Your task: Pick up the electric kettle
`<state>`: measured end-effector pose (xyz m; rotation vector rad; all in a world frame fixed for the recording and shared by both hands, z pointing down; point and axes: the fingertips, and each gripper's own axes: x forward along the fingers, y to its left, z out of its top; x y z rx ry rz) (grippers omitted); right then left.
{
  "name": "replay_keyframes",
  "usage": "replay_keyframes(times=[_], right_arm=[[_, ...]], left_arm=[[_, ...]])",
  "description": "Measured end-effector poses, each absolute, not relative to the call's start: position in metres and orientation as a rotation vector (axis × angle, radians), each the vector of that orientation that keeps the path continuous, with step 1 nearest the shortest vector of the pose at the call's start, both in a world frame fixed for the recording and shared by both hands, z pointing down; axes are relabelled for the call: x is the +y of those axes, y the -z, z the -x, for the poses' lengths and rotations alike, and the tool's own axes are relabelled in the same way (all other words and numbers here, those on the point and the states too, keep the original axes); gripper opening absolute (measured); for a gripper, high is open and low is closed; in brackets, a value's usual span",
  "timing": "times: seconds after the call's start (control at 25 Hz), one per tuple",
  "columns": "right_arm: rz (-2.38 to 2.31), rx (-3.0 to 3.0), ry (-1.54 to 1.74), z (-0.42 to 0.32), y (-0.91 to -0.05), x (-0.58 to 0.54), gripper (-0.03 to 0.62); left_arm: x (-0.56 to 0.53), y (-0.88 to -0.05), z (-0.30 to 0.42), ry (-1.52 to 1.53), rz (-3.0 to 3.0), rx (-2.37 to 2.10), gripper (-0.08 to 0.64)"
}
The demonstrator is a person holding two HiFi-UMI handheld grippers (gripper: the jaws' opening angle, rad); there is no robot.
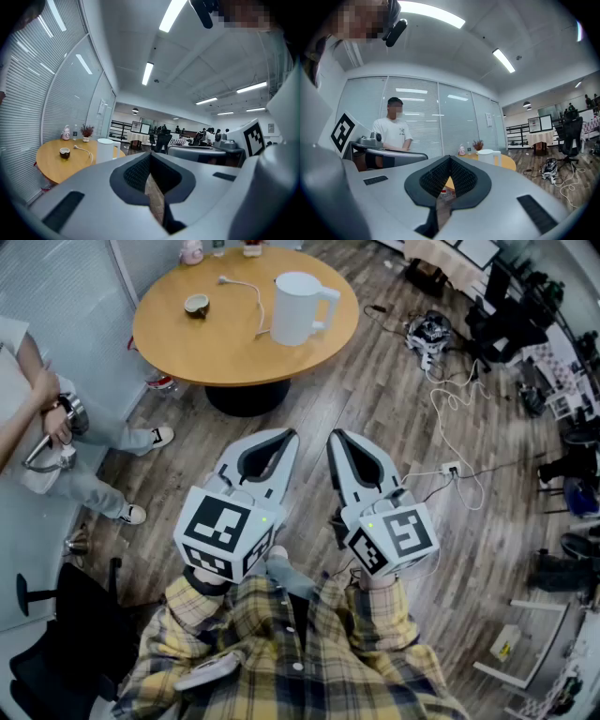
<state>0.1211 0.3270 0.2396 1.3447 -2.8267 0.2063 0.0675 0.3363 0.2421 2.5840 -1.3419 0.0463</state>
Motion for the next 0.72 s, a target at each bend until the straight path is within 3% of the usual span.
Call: replay_keyframes(times=[0.72], right_arm=[[-1.349,-2.844,-0.204,-0.157,-0.236,0.318,0.031]], left_arm=[[0.327,-0.240,-0.095,-0.061,-2.576,-1.387,0.003]])
